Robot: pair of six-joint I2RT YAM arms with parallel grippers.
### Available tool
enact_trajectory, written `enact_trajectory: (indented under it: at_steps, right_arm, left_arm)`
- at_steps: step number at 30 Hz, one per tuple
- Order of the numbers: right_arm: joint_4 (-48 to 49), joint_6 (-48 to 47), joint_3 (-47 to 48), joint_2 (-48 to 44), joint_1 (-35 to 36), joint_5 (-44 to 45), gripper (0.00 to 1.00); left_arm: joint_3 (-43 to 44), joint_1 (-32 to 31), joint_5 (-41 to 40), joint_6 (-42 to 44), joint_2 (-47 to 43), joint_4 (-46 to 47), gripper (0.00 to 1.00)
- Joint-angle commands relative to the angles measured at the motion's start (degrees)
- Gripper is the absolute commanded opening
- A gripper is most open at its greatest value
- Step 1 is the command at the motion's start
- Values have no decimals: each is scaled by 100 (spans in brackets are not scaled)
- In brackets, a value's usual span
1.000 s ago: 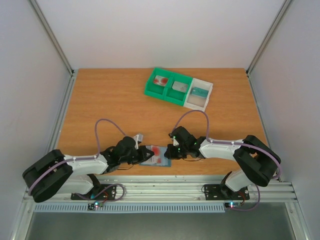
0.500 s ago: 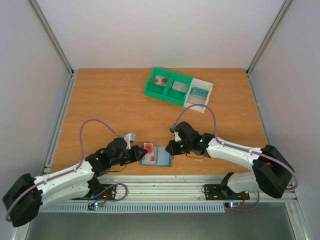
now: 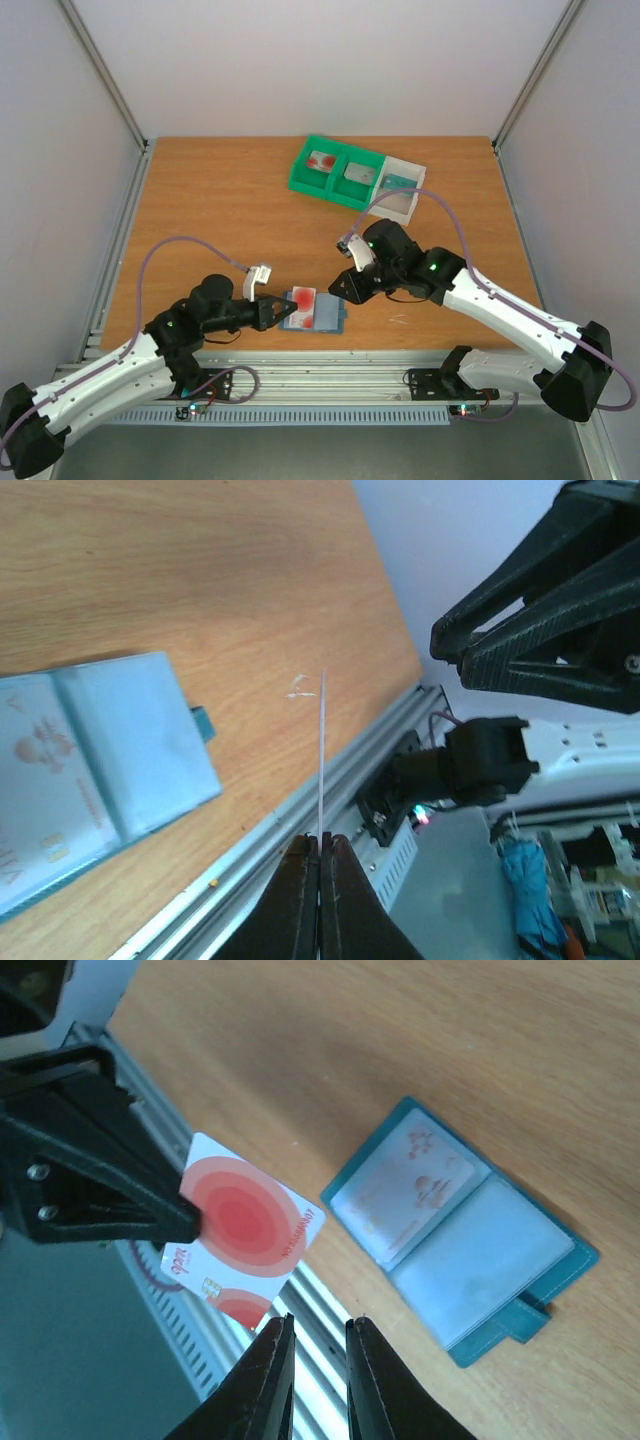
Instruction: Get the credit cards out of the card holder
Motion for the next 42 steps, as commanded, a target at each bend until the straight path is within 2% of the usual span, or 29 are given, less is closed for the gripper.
enact_trajectory:
  at_steps: [1, 8, 14, 18, 30, 33, 35, 38, 42]
  right_arm:
    - [-1107, -710, 450, -118, 12, -629, 16]
    - [-1196, -919, 851, 138, 15, -1825, 22]
    - [-1292, -1045, 1182, 519, 15, -1970, 26]
    - [-1083, -1006, 1153, 747, 31, -2385, 25]
    - [-1139, -1201, 1116, 1296, 91, -2618, 28]
    - [-1235, -1317, 1117, 1334, 173, -2725, 25]
    - [-1224, -1365, 1096, 1298, 194, -2767, 20]
    - [-1153, -1347, 1061, 1230, 200, -2799, 3]
    - [-945, -1263, 983, 1085, 198, -3126, 1]
  left_arm:
    - [421, 19, 827, 557, -23, -479, 0]
    - [427, 10, 1874, 545, 155, -16, 0]
    - [407, 1, 1995, 548, 22, -30, 0]
    - [354, 2, 2082, 577, 10, 61, 0]
    - [185, 2, 2336, 470, -5, 539, 0]
    - [174, 2, 2355, 476, 9, 540, 0]
    - [173, -1, 2361, 480, 9, 540, 0]
    - [197, 2, 2295, 536, 29, 450, 0]
    - [312, -3, 1951, 676, -47, 76, 7]
